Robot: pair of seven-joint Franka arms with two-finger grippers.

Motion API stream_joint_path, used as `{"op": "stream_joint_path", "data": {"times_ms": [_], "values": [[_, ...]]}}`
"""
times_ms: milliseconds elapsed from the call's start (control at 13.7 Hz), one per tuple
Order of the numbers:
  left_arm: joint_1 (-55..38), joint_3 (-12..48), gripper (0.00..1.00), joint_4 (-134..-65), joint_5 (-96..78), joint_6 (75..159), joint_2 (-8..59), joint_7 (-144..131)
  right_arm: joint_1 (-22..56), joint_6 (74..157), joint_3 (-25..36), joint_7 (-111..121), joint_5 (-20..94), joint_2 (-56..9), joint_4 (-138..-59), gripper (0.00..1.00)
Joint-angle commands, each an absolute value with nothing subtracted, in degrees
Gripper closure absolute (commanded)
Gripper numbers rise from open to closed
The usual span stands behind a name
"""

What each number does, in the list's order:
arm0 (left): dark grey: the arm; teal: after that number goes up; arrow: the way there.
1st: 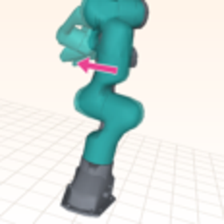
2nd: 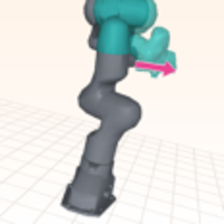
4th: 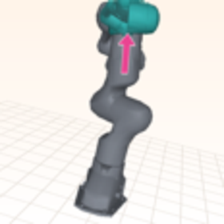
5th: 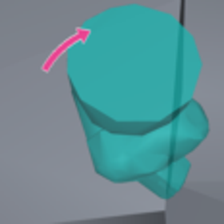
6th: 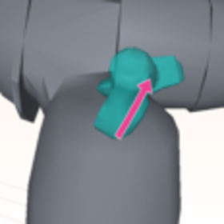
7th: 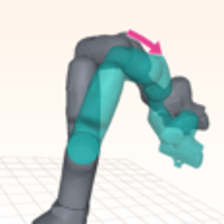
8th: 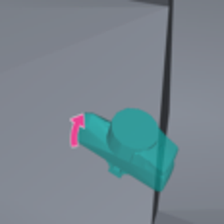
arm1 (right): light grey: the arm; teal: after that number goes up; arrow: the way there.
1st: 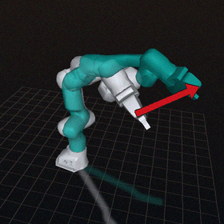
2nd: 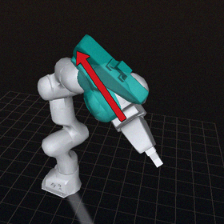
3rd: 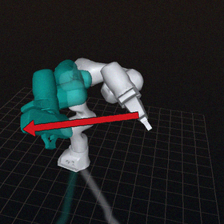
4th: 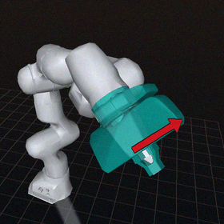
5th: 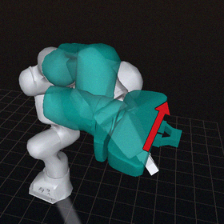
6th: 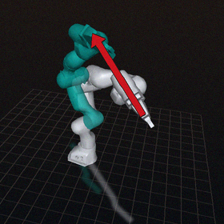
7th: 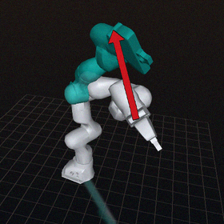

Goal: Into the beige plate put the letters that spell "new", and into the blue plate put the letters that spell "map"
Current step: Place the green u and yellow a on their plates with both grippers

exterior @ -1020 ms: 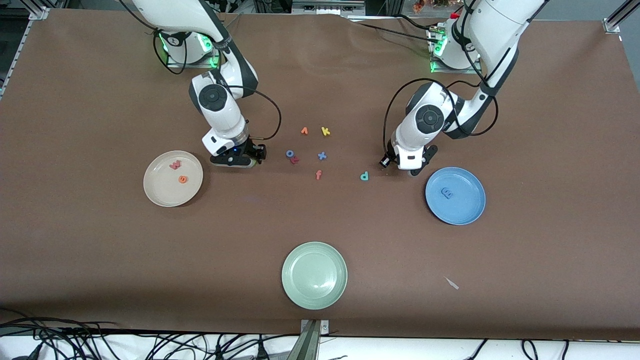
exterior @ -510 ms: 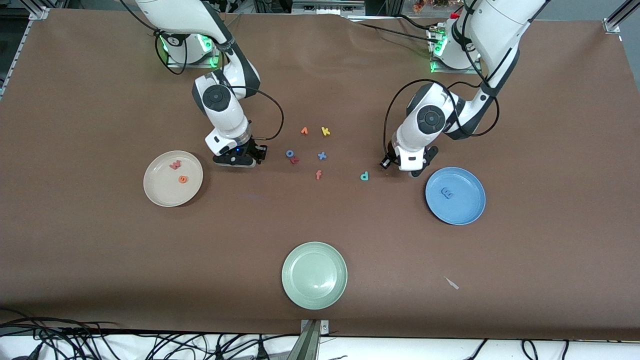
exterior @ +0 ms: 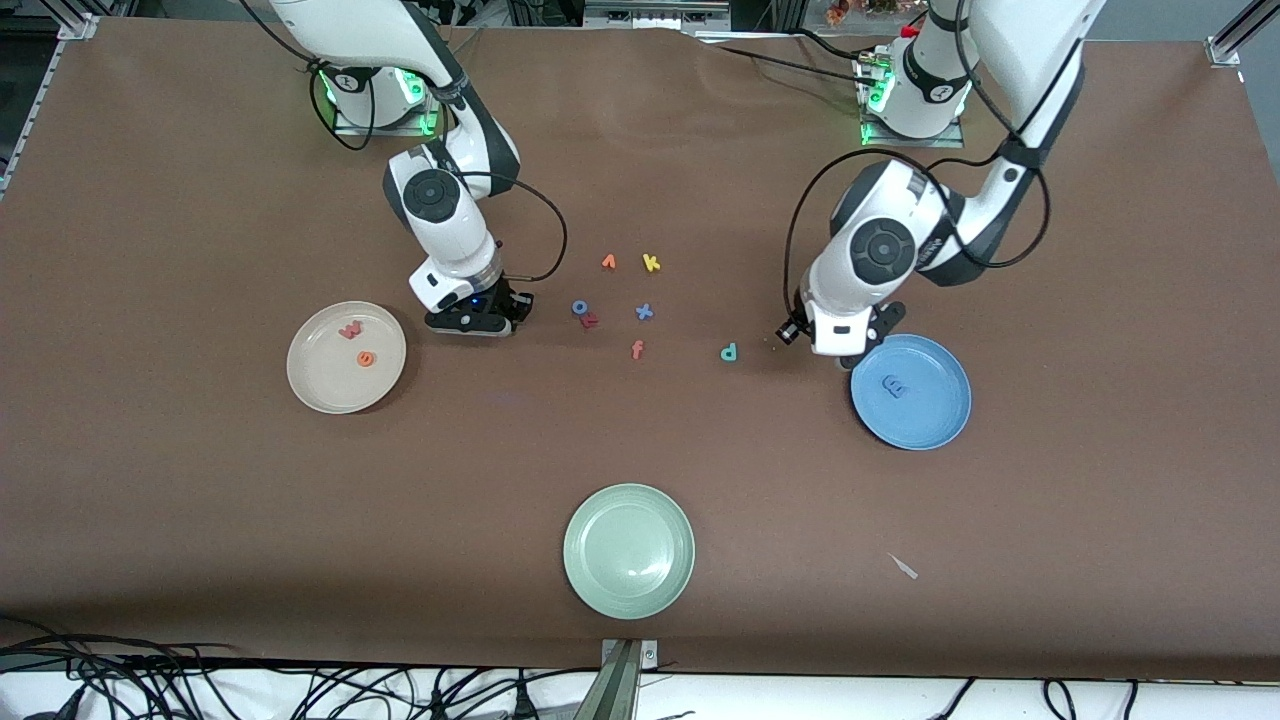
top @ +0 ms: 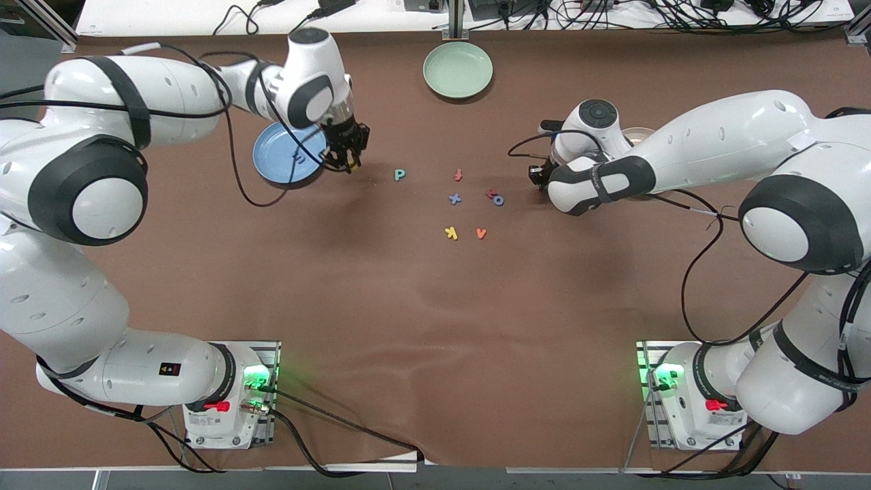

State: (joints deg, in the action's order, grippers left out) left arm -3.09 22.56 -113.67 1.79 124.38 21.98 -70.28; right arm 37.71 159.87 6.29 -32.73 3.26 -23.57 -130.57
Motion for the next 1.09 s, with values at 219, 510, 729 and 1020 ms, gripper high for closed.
{"op": "stream_joint_path", "data": {"times_ms": [219, 510, 729, 1020], "values": [[7.19, 22.76, 1.0, -107.93, 7.18, 117.07, 23.63, -50.82, 37.88, 139.6, 18.78, -7.78, 3.78, -11.18, -130.07, 0.75], [14.22, 22.76, 1.0, -108.1, 10.37, 118.56, 27.06, -39.58, 37.88, 138.87, 31.6, 14.7, 3.25, -5.89, -133.86, 0.74], [16.96, 22.85, 1.0, -111.61, 10.37, 123.12, 28.12, -35.69, 37.79, 139.31, 38.58, 25.13, 3.34, -6.5, -133.77, 0.72], [17.05, 22.76, 0.69, -112.06, 10.55, 126.3, 30.41, -35.33, 37.88, 139.31, 38.5, 23.48, 4.22, -7.82, -133.07, 0.39]]}}
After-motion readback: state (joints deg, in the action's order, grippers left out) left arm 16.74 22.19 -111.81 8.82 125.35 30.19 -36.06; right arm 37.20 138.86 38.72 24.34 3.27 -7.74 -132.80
